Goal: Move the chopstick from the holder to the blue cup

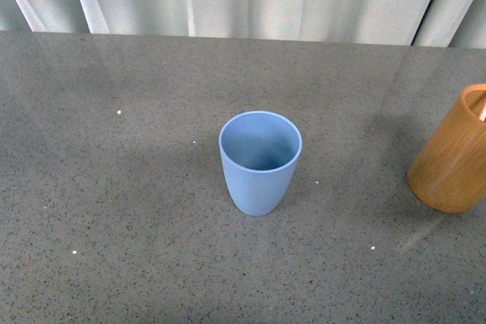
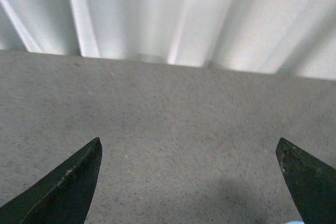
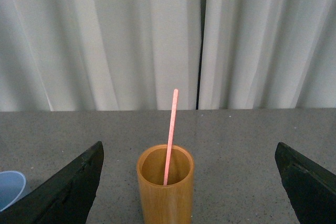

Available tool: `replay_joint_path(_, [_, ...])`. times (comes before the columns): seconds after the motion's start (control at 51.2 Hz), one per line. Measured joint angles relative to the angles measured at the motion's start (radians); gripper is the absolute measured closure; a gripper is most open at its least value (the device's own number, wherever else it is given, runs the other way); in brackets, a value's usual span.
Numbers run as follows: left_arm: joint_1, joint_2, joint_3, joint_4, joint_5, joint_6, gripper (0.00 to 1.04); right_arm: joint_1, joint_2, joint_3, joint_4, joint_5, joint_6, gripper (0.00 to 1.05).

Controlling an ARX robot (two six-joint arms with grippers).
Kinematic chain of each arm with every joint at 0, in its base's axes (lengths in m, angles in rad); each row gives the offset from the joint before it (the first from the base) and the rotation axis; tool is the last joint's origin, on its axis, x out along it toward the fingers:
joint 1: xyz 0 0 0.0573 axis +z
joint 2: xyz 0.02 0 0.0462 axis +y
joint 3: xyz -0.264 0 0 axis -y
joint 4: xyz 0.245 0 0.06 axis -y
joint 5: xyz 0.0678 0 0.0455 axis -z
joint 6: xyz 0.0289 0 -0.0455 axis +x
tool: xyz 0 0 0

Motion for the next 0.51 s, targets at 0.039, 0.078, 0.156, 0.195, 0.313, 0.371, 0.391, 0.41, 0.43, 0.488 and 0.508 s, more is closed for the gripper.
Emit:
replay_joint_path(0.039, [0.009,-0.039,-0.024,0.018,-0.009,-0.008,0.07,0.0,0.0,0.0,0.0,0.0,0.0,0.1])
replay_joint_path(0.078, [0.012,-0.05,-0.029,0.023,-0.01,-0.014,0.07,0.0,0.0,0.0,0.0,-0.001,0.0,0.1])
replay_joint_path(0.156, [0.01,-0.037,-0.039,0.023,-0.002,-0.018,0.07,0.0,0.0,0.0,0.0,-0.001,0.0,0.1])
replay_joint_path(0.195, [0.01,-0.025,-0.076,0.118,-0.031,0.016,0.12,0.0,0.0,0.0,0.0,0.0,0.0,0.1])
replay_joint_path(0.313, [0.037,-0.051,-0.232,0.46,-0.019,0.128,0.3,0.0,0.0,0.0,0.0,0.0,0.0,0.1])
replay_joint_path(0.371, [0.058,-0.081,-0.289,0.544,-0.005,0.151,0.38,0.0,0.0,0.0,0.0,0.0,0.0,0.1])
replay_joint_path(0.391, [0.065,-0.093,-0.304,0.56,0.0,0.158,0.41,0.0,0.0,0.0,0.0,0.0,0.0,0.1])
replay_joint_path(0.41, [0.073,-0.106,-0.32,0.572,0.005,0.163,0.43,0.0,0.0,0.0,0.0,0.0,0.0,0.1])
replay_joint_path(0.43, [0.082,-0.123,-0.338,0.581,0.011,0.169,0.47,0.0,0.0,0.0,0.0,0.0,0.0,0.1])
replay_joint_path(0.488, [0.106,-0.164,-0.381,0.592,0.026,0.181,0.56,0.0,0.0,0.0,0.0,-0.001,0.0,0.1])
replay_joint_path(0.508, [0.115,-0.179,-0.397,0.594,0.034,0.183,0.59,0.0,0.0,0.0,0.0,-0.001,0.0,0.1])
